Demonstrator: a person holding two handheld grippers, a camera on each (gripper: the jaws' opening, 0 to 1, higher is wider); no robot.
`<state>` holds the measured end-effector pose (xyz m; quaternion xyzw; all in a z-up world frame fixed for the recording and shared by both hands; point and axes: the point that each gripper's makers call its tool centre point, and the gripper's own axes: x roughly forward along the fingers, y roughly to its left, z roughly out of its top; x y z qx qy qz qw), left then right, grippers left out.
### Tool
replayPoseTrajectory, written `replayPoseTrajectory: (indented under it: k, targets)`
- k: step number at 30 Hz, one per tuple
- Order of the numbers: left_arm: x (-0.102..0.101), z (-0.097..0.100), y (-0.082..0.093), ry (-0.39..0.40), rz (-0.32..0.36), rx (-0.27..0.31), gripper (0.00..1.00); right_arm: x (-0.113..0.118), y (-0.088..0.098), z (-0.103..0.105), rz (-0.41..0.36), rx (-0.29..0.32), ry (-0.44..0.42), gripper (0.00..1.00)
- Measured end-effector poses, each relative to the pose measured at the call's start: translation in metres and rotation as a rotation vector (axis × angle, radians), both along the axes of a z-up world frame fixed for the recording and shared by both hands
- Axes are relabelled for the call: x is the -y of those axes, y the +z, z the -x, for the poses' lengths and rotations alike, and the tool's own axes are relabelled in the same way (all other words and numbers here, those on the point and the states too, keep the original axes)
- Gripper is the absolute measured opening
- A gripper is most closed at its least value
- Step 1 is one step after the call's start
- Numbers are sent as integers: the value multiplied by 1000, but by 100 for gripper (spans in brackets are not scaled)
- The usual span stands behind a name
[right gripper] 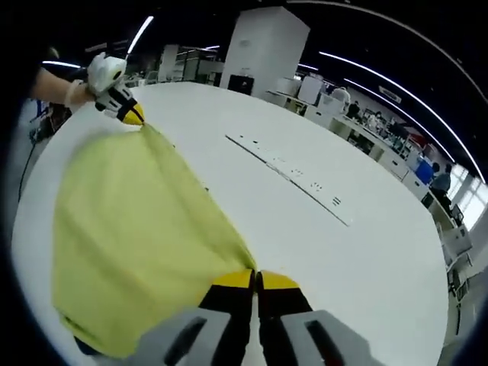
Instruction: Fold the garment on the visible template until the final outline fits inside the template.
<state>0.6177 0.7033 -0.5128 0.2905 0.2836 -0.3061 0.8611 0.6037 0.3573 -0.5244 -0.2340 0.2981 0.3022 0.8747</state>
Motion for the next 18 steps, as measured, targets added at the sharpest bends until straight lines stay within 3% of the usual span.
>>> replayPoseTrajectory:
  k: [12, 15, 18]
  targets:
    - [0, 2, -1, 9, 43, -17, 0, -1, -1, 0, -53, -24, -28, 0]
    - [-1, 2, 1, 6, 52, -12, 2, -1, 1, -1, -100, -41, -54, 10]
    - [-3, 3, 2, 7, 70, -13, 19, -5, 4, 1, -180, -72, -87, 26]
